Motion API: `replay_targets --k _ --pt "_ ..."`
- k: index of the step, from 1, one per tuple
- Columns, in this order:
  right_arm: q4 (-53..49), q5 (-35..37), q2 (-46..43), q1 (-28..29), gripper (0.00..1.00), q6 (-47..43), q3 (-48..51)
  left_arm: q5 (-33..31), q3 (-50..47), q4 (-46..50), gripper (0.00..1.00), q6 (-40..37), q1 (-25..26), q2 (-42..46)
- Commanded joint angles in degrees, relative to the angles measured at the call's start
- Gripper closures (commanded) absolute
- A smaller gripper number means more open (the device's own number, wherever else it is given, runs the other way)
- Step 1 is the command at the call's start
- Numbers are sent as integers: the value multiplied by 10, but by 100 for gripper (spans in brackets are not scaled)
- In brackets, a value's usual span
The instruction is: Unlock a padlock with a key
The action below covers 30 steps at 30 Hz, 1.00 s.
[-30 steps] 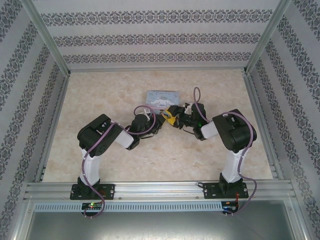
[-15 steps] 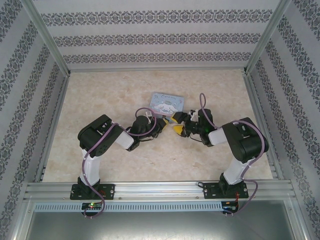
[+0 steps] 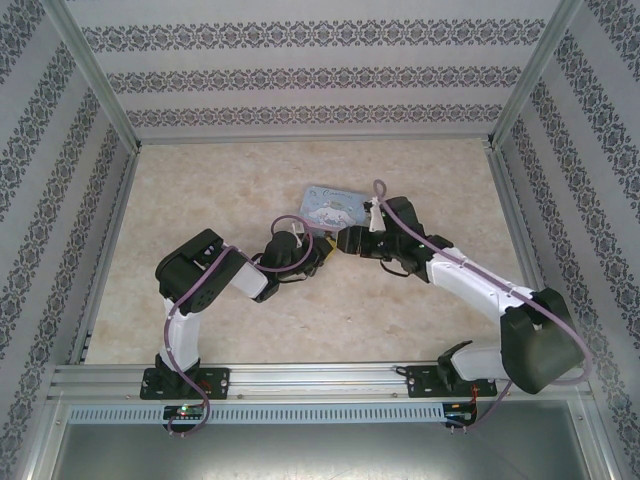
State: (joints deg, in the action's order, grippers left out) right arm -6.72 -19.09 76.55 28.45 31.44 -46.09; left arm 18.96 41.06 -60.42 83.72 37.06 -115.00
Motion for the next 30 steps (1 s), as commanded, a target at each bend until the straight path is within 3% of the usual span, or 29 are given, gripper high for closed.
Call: replay_targets --k 1,10,19,30 --pt "-101 115 16 12 50 -153 -2 20 6 12 100 -9 -2 20" --pt "-41 132 42 42 62 -251 17 46 14 43 100 -10 -4 39" --pt "-30 150 111 77 68 -268 -15 55 19 58 100 -8 -4 50" --pt "-15 181 167 80 71 -269 -43 59 19 59 100 -8 -5 55"
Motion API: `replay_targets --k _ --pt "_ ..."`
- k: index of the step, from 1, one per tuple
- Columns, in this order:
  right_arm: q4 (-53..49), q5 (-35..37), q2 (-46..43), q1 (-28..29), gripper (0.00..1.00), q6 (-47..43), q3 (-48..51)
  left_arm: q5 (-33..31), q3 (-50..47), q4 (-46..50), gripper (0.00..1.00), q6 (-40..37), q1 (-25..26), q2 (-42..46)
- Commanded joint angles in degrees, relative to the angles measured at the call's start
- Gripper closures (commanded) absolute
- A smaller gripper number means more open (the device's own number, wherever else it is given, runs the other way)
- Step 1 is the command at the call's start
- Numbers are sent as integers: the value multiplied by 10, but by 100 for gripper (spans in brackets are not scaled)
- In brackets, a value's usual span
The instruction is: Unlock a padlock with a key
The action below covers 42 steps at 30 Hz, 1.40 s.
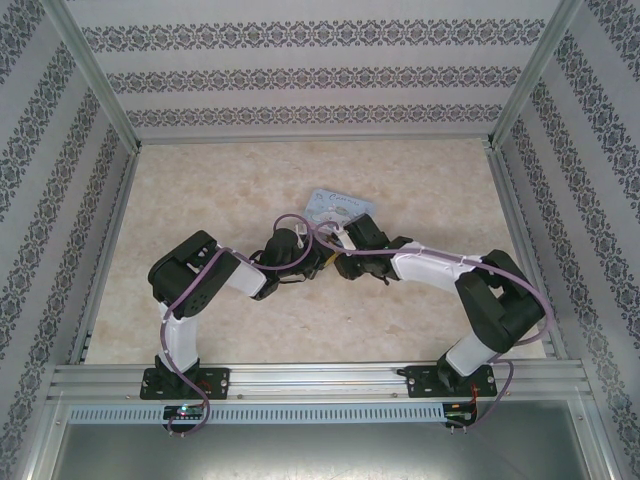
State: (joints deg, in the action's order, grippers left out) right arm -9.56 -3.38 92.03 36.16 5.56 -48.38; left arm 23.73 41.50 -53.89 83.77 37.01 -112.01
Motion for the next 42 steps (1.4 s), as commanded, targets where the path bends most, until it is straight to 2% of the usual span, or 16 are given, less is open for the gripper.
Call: replay_targets --k 1,11,23,27,28,31,33,35,39,41,42 --pt "14 27 18 2 72 -11 -23 12 14 -7 100 -9 -5 24" --pt "17 44 36 -11 72 -17 -53 15 12 -8 100 -9 -5 21" --pt "23 65 54 -14 80 -27 -71 20 15 -9 100 -9 -4 18" --pt "30 59 55 -14 86 -19 -76 20 16 -10 100 -9 -4 15" --pt "31 53 54 -14 89 -16 -77 20 15 -10 100 -9 -5 15" --pt "29 22 51 -19 98 -5 -83 21 14 -11 100 -9 -4 14" --pt "29 -4 47 -24 99 3 -82 20 14 -11 100 -9 -4 14" --pt "25 -32 39 -29 92 9 -82 19 13 -10 100 -9 -5 14" --pt "25 -77 1 -38 56 36 -57 13 11 -1 100 -13 -5 12" --pt "29 -96 -23 -48 49 60 -38 11 10 12 98 -24 -6 12" --pt "30 -103 -35 -52 47 76 -29 9 8 19 91 -31 -7 12"
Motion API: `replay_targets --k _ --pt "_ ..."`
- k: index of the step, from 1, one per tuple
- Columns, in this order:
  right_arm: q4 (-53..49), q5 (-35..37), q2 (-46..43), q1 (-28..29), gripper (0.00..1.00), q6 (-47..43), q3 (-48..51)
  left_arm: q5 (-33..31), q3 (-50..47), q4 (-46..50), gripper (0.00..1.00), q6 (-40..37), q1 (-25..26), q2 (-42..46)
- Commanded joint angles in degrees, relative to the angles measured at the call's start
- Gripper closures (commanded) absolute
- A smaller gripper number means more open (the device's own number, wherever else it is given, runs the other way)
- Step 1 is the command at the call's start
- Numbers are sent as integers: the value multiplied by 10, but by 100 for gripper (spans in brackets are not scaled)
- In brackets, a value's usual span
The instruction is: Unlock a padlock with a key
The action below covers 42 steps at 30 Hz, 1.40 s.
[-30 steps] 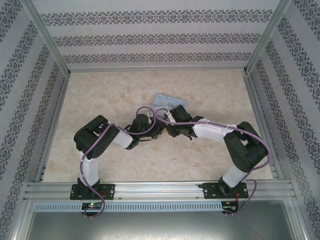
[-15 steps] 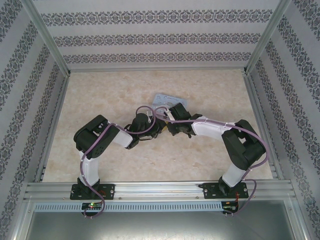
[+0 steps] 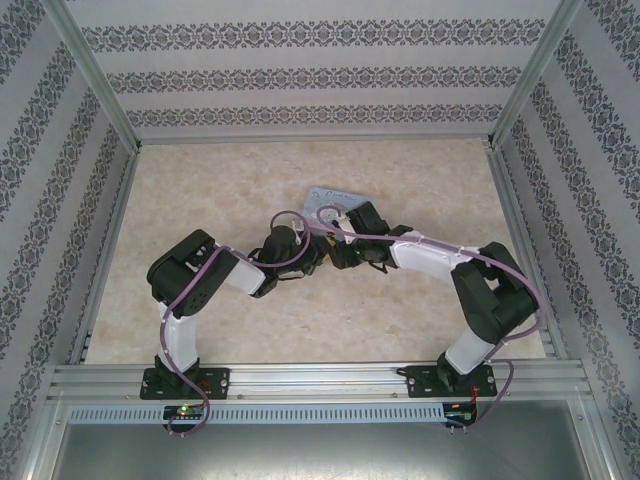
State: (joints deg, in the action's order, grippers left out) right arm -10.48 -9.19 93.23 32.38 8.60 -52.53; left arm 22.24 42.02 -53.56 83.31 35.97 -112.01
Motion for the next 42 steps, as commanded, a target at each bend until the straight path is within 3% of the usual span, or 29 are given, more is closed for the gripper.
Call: replay_targets --k 1,7,14,21,29,38,42 --pt "41 -53 -57 -19 44 60 20 23 2 21 82 -33 3 12" --pt "66 -79 -75 -22 37 147 45 17 -10 37 46 -55 4 23" --pt "118 -91 -63 -28 33 216 65 -5 -33 94 23 -97 1 92" --pt "131 -97 -36 -46 33 233 63 -70 -33 268 0 -203 -6 227" --pt "134 -115 3 -88 33 242 20 -204 32 498 0 -357 -22 352" --pt "109 -140 66 -115 34 237 -89 -235 95 591 0 -449 -49 351" --pt "115 -149 58 -113 37 243 -87 -243 122 611 0 -471 -57 329"
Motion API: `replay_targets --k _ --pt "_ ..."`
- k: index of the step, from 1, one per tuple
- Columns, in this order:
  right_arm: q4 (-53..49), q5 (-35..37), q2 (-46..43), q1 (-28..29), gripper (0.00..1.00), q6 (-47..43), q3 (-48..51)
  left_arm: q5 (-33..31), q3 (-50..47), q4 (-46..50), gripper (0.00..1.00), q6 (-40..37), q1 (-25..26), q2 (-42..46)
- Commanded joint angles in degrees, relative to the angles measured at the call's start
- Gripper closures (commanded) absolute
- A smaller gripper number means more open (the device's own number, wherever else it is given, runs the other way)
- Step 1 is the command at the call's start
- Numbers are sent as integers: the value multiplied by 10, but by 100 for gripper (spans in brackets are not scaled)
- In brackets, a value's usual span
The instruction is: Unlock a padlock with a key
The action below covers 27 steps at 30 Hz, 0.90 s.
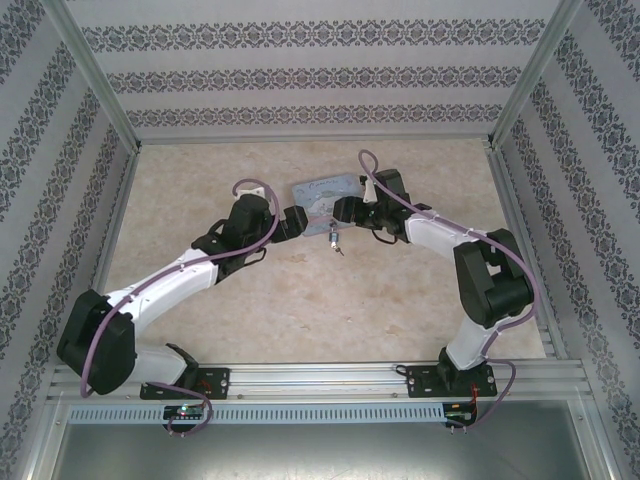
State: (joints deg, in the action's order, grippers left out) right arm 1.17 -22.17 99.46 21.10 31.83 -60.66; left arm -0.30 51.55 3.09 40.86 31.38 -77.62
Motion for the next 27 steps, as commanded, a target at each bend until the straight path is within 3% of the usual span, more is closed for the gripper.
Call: replay_targets --k 1,12,16,27 --pt "5 -18 -14 2 37 12 7 -16 37 48 0 -51 -13 -21" --pt "62 35 -33 37 45 15 116 4 164 92 0 -108 -43 -141" --pt "71 49 -18 42 53 6 119 52 182 74 0 -100 -67 -182" --pt "90 54 46 52 53 3 89 128 215 64 0 -78 -107 -265"
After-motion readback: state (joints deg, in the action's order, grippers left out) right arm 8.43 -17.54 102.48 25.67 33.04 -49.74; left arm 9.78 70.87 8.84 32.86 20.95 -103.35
